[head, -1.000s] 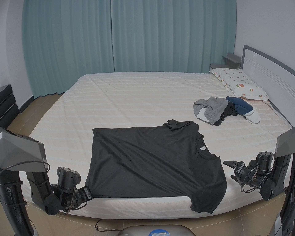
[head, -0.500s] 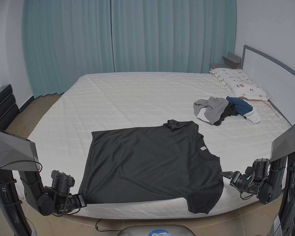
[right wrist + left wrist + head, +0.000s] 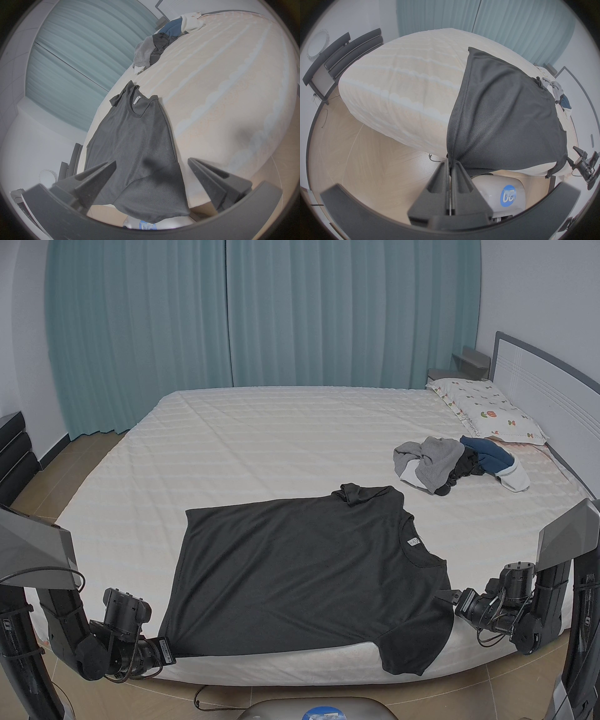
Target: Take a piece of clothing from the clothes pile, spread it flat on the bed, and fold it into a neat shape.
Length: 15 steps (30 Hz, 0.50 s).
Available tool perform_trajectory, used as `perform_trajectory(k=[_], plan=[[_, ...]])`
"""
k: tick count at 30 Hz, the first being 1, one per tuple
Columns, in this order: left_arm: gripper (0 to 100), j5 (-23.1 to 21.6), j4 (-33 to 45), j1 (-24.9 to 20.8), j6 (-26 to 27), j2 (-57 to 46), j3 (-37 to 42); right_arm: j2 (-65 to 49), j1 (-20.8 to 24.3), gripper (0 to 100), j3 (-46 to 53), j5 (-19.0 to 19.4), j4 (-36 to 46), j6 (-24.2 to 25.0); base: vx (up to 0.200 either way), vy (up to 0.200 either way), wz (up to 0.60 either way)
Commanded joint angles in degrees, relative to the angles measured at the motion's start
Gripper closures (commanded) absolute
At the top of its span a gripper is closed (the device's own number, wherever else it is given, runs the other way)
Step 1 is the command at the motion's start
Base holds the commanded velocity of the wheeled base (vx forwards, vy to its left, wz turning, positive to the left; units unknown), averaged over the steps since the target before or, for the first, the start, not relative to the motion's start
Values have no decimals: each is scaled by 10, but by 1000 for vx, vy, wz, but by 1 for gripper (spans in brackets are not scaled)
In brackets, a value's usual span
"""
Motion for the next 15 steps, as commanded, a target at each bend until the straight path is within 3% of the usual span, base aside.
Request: perform_trajectory(k=[1, 15], plan=[[100, 0, -4, 0, -4, 3, -4, 20, -3, 100, -30, 0, 4, -1, 0, 0, 0], [100, -3, -7, 1, -14, -1, -15, 8, -19, 100, -149, -2, 87, -3, 0, 0, 0]])
